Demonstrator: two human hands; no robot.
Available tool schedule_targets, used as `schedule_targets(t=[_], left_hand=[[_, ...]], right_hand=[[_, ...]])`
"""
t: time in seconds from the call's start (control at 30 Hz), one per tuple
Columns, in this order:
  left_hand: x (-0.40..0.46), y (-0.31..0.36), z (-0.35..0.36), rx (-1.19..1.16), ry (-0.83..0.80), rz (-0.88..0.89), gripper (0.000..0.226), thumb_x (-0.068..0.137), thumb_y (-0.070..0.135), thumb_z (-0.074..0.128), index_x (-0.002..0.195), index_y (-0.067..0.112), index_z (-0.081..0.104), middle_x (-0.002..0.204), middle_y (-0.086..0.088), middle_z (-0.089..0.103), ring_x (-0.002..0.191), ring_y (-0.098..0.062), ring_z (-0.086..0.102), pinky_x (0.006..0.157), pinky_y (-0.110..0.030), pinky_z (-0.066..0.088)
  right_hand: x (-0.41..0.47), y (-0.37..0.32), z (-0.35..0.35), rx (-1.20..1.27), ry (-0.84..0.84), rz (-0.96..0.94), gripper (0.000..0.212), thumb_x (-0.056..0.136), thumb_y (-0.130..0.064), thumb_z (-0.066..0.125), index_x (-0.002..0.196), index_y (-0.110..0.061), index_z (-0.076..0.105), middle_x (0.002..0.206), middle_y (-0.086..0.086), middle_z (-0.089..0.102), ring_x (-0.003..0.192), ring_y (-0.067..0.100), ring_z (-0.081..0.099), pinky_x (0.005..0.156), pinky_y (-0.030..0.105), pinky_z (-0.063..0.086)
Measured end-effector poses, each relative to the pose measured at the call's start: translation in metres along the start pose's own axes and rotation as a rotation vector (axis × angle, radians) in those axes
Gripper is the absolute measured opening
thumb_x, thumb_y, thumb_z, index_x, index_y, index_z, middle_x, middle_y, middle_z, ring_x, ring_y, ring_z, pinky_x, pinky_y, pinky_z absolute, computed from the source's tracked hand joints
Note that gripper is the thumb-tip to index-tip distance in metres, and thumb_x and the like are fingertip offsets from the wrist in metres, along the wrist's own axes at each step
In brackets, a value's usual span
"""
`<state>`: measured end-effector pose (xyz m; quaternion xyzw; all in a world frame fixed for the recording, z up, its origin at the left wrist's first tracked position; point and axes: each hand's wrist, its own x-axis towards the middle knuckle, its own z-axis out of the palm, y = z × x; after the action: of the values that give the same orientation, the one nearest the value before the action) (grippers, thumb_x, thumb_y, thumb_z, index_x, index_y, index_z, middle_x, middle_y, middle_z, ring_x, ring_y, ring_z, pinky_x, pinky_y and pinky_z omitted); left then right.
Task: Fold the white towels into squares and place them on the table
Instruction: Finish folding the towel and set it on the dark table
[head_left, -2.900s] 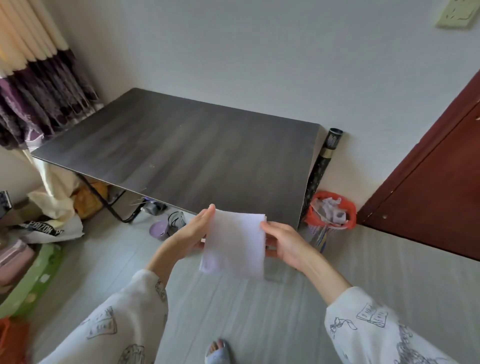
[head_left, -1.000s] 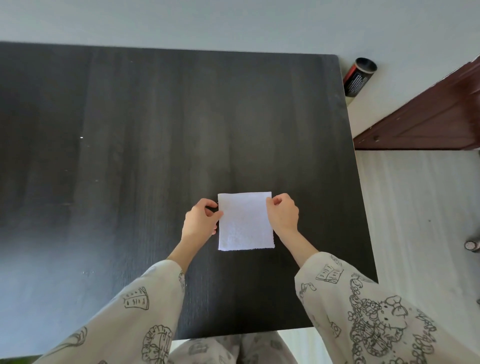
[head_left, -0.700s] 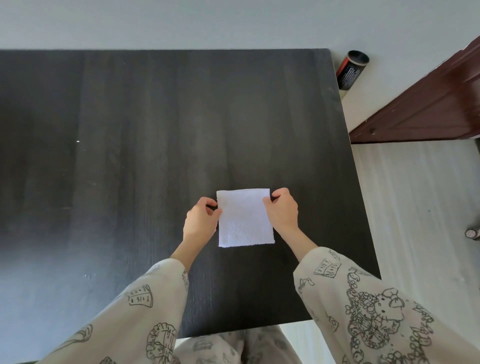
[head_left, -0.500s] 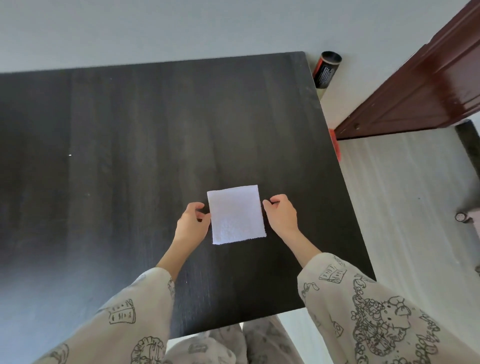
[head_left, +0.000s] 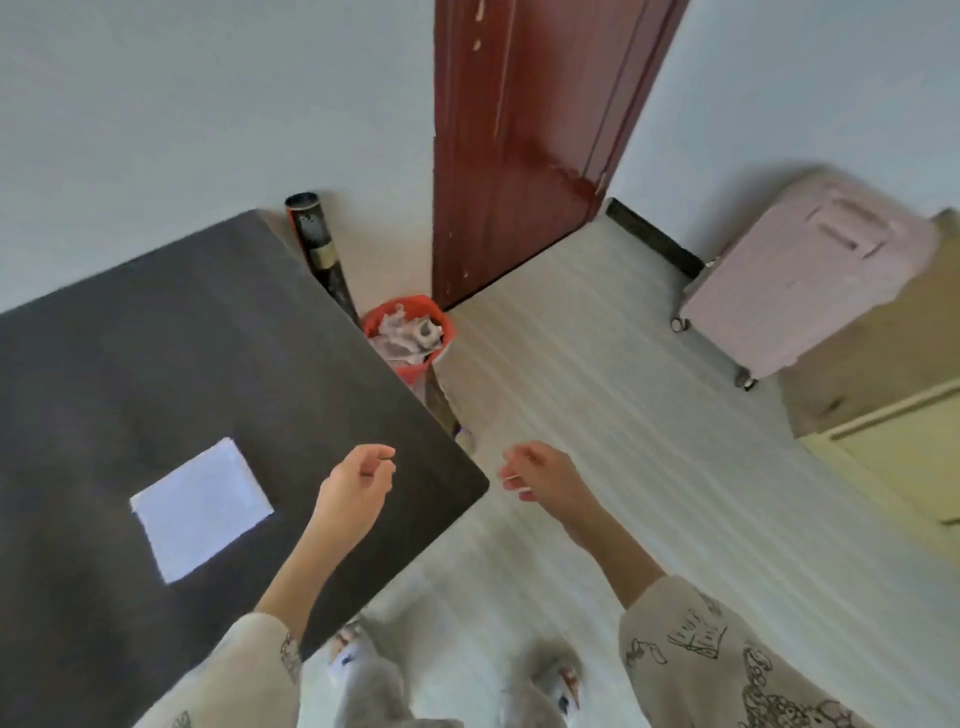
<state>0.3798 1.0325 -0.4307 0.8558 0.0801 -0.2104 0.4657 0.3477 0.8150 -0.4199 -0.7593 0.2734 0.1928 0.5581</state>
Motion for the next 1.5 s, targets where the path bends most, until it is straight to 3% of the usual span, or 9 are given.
schedule_targets(t=[0.1, 0.17, 0.3, 0.43, 0.63, 0.77, 1.0, 1.23, 1.5], left_hand=[[-0.005, 0.067, 0.086, 0.075, -0.121, 0.136, 0.018, 0.094, 0.013, 0.049, 0.109, 0.010, 0.059, 0.100, -0.008, 0.065, 0.093, -0.026, 0.062, 0.088, -0.039, 0.048], [-0.012, 0.114, 0.148, 0.070, -0.196, 0.233, 0.016, 0.093, 0.009, 0.051, 0.105, 0.006, 0.060, 0.094, -0.009, 0.064, 0.087, -0.022, 0.060, 0.081, -0.031, 0.048], [-0.037, 0.204, 0.267, 0.031, -0.392, 0.388, 0.025, 0.093, 0.006, 0.049, 0.086, 0.029, 0.055, 0.081, 0.002, 0.061, 0.058, 0.005, 0.060, 0.057, -0.008, 0.045], [-0.055, 0.282, 0.369, 0.097, -0.587, 0.525, 0.025, 0.093, 0.009, 0.051, 0.087, 0.034, 0.054, 0.084, 0.005, 0.063, 0.060, 0.007, 0.061, 0.063, -0.014, 0.048], [-0.053, 0.382, 0.513, 0.121, -0.742, 0.616, 0.016, 0.093, 0.011, 0.050, 0.095, 0.026, 0.056, 0.090, 0.000, 0.065, 0.077, -0.016, 0.064, 0.075, -0.032, 0.050], [-0.029, 0.450, 0.615, 0.151, -0.821, 0.665, 0.013, 0.094, 0.012, 0.048, 0.100, 0.020, 0.056, 0.094, -0.004, 0.064, 0.078, -0.016, 0.063, 0.075, -0.029, 0.049], [0.013, 0.578, 0.764, 0.249, -0.887, 0.703, 0.013, 0.095, 0.017, 0.046, 0.104, 0.015, 0.056, 0.097, -0.005, 0.063, 0.084, -0.018, 0.062, 0.080, -0.031, 0.049], [0.033, 0.649, 0.901, 0.394, -0.992, 0.681, 0.020, 0.096, 0.016, 0.046, 0.113, 0.012, 0.055, 0.098, -0.002, 0.060, 0.094, -0.021, 0.061, 0.086, -0.031, 0.049], [0.055, 0.722, 1.075, 0.462, -0.900, 0.620, 0.011, 0.093, 0.009, 0.050, 0.101, 0.015, 0.055, 0.089, -0.002, 0.059, 0.085, -0.021, 0.057, 0.066, -0.020, 0.045]], right_hand=[[-0.031, 0.042, -0.100, 0.152, 0.105, -0.004, 0.019, 0.094, -0.023, 0.050, 0.103, -0.010, 0.061, 0.091, 0.005, 0.068, 0.078, 0.015, 0.063, 0.069, 0.025, 0.047], [-0.051, 0.067, -0.165, 0.227, 0.204, -0.001, 0.020, 0.094, -0.022, 0.051, 0.104, -0.009, 0.062, 0.087, 0.003, 0.068, 0.076, 0.014, 0.063, 0.069, 0.025, 0.047], [-0.087, 0.114, -0.283, 0.333, 0.389, 0.009, 0.021, 0.094, -0.021, 0.050, 0.105, -0.007, 0.062, 0.086, 0.003, 0.068, 0.075, 0.014, 0.062, 0.068, 0.024, 0.045], [-0.109, 0.152, -0.386, 0.421, 0.567, 0.010, 0.021, 0.095, -0.020, 0.049, 0.106, -0.006, 0.061, 0.089, 0.006, 0.067, 0.078, 0.017, 0.062, 0.067, 0.023, 0.046], [-0.102, 0.202, -0.525, 0.518, 0.748, 0.021, 0.021, 0.095, -0.022, 0.050, 0.106, -0.007, 0.062, 0.090, 0.005, 0.069, 0.079, 0.017, 0.063, 0.071, 0.027, 0.048], [-0.072, 0.225, -0.629, 0.552, 0.844, 0.036, 0.021, 0.095, -0.023, 0.050, 0.105, -0.008, 0.062, 0.090, 0.004, 0.069, 0.080, 0.017, 0.064, 0.073, 0.028, 0.049], [-0.023, 0.237, -0.800, 0.591, 0.932, 0.052, 0.019, 0.095, -0.023, 0.049, 0.103, -0.012, 0.062, 0.087, 0.001, 0.069, 0.078, 0.015, 0.063, 0.070, 0.025, 0.049], [0.019, 0.289, -0.935, 0.661, 0.949, 0.126, 0.017, 0.096, -0.020, 0.048, 0.102, -0.011, 0.061, 0.087, 0.003, 0.068, 0.077, 0.016, 0.062, 0.070, 0.026, 0.048], [0.077, 0.356, -1.120, 0.653, 0.887, 0.143, 0.014, 0.095, -0.018, 0.047, 0.096, -0.012, 0.060, 0.082, 0.004, 0.067, 0.070, 0.016, 0.060, 0.064, 0.026, 0.044]])
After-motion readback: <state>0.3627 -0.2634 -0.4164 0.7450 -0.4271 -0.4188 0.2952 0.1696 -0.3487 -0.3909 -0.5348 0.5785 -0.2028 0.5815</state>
